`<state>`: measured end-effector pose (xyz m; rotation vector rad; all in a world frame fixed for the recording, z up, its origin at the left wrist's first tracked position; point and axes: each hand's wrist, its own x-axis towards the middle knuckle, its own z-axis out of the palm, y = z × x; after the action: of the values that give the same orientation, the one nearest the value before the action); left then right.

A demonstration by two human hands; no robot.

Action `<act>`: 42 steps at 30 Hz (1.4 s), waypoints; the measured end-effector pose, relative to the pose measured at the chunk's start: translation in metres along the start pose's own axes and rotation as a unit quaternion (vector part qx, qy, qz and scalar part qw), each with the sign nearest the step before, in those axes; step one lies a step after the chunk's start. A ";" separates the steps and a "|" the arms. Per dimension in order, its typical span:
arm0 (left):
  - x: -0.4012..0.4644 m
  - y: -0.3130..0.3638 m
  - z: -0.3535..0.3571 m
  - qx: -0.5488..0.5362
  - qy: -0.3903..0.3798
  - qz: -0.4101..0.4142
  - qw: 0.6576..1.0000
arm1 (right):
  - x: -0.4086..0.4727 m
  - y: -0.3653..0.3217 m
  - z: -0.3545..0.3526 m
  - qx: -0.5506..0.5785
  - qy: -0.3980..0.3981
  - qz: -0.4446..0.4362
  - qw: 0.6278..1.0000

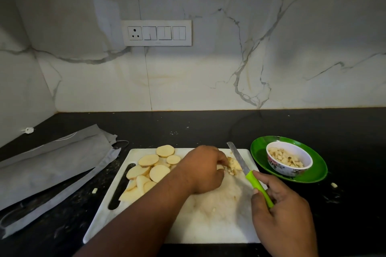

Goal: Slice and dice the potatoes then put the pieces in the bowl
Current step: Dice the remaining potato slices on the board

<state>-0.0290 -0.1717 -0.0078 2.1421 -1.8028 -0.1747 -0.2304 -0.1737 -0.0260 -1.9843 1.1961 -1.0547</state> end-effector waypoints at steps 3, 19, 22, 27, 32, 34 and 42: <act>-0.002 -0.002 -0.004 -0.048 -0.016 0.013 0.999 | 0.001 0.002 0.000 -0.006 -0.005 -0.002 1.000; -0.025 -0.013 -0.029 0.005 -0.027 -0.073 0.997 | 0.001 0.001 0.001 -0.090 -0.051 -0.010 0.995; -0.026 -0.007 -0.026 0.003 -0.029 -0.054 0.998 | 0.000 0.000 -0.001 -0.102 -0.057 -0.013 0.993; -0.026 -0.010 -0.027 -0.029 -0.017 -0.068 0.997 | 0.000 -0.002 -0.002 -0.134 -0.067 -0.023 0.989; -0.025 -0.007 -0.025 -0.018 0.006 -0.069 0.997 | -0.001 -0.010 -0.002 -0.185 -0.091 -0.064 0.977; -0.024 -0.006 -0.022 -0.019 0.014 -0.072 0.997 | 0.000 -0.013 -0.001 -0.210 -0.126 -0.070 0.967; -0.019 -0.007 -0.011 -0.033 0.020 -0.097 0.995 | -0.006 -0.024 0.005 -0.274 -0.177 -0.108 0.939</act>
<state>-0.0228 -0.1503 -0.0020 2.2555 -1.5435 -0.2319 -0.2172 -0.1579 -0.0111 -2.6438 1.1711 -0.4370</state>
